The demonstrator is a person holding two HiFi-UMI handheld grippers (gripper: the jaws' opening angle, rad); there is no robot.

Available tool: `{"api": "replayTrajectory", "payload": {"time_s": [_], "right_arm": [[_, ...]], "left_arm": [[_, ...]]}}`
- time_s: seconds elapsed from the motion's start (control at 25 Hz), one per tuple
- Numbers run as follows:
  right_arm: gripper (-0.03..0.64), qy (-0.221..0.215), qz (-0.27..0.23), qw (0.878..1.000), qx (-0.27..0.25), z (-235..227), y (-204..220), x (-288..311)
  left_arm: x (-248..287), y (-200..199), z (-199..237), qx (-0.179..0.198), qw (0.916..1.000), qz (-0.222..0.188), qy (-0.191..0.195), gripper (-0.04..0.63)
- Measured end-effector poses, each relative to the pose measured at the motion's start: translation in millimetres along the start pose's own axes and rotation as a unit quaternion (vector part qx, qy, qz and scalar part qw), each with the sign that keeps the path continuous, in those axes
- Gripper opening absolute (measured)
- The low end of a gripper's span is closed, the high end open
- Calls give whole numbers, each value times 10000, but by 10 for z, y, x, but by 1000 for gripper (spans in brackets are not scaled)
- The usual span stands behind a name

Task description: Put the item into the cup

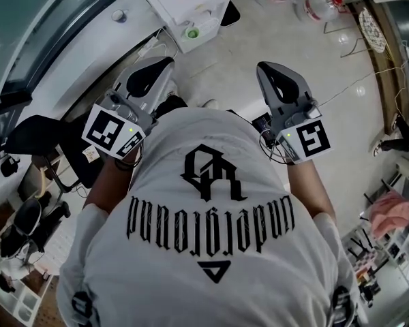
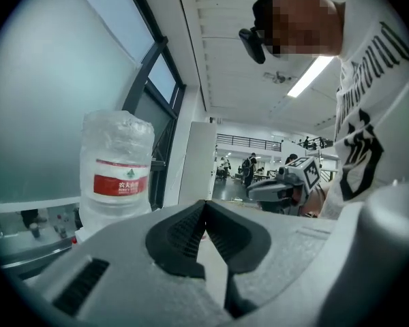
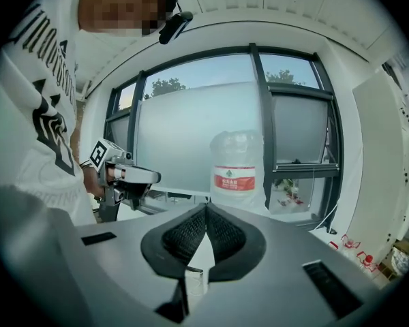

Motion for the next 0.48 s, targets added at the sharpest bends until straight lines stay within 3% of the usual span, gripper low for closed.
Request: {"api": "replayTrajectory", "payload": {"time_s": [0.48], "right_arm": [[15,-220,-125,9997,76,14,-80,-98]], "left_arm": [[-60,-246,-172,116,9998,-81,-127,14]]}}
Point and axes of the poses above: the fingertips, and each gripper's own axes: x forward along the fingers, z to its left, y out of its underside, the point moved 8 cm from there along -x, backward along the fingers, and after that the axes turned 2 degrees about -x, right-handed, at the moved point
